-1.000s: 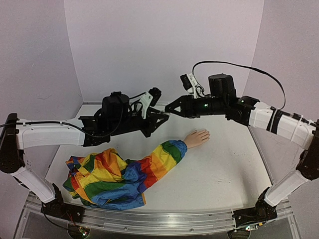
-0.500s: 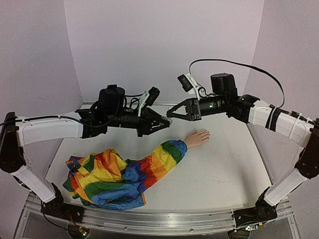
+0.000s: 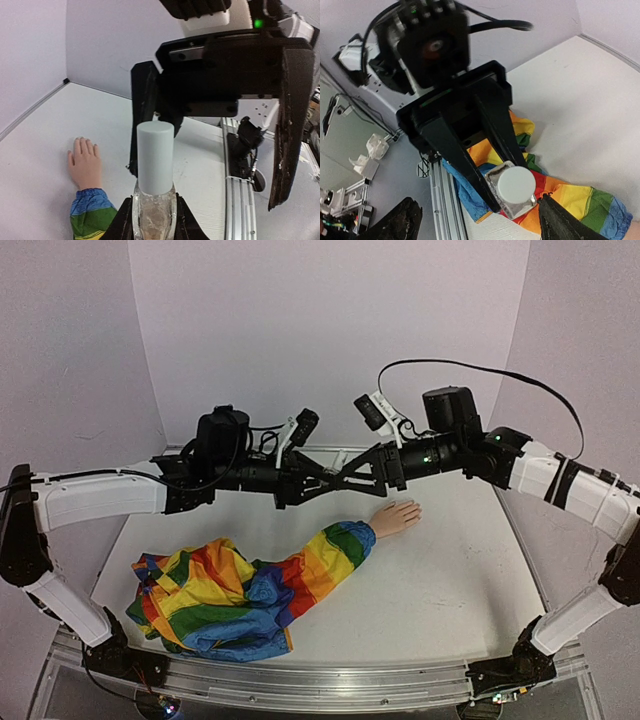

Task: Paint the nails

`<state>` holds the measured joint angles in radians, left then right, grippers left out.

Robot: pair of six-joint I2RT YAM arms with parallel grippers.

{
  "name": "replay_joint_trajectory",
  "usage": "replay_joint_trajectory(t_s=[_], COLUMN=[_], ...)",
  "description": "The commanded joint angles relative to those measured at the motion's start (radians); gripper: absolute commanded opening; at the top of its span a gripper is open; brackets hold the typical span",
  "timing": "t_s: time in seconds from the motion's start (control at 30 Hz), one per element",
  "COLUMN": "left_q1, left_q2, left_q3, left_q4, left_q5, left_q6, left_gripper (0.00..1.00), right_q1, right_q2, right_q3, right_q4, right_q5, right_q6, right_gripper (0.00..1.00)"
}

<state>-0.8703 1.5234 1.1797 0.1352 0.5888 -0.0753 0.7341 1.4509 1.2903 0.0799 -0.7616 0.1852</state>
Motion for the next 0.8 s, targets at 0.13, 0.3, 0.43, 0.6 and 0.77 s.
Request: replay_joint_trajectory(t_s=[0.13, 0.3, 0.43, 0.6, 0.77], left_q1=[-0.101, -0.12, -0.127, -0.13, -0.131], left_q2=[-0.038, -0.025, -0.018, -0.013, -0.009], left_q3=[-0.03, -0.023, -0.019, -0.014, -0.014], left_q4=[0.04, 0.038, 0.038, 0.034, 0.028], left_q5=[-0.437, -0.487, -0.489, -0.489, -0.487], left_q6=[0.262, 0.285, 0.293, 0.296, 0.295], left_gripper=[0.0, 0.0, 0.0, 0.0, 0.0], right_q1=[0.008, 0.009, 0.01, 0.01, 0.01], right_q2=[0.006, 0.039, 0.079, 0.124, 0.148], right_q3=[0.161, 0.217, 0.255, 0.3, 0.325], right_q4=[-0.289, -0.347, -0.379, -0.376, -0.373], right_q5=[0.233, 0.271, 0.285, 0.256, 0.22], right_q6=[0.126, 0.164, 0.156, 0.15, 0.145], right_gripper=[0.83, 0.77, 0.71, 0.58, 0.45])
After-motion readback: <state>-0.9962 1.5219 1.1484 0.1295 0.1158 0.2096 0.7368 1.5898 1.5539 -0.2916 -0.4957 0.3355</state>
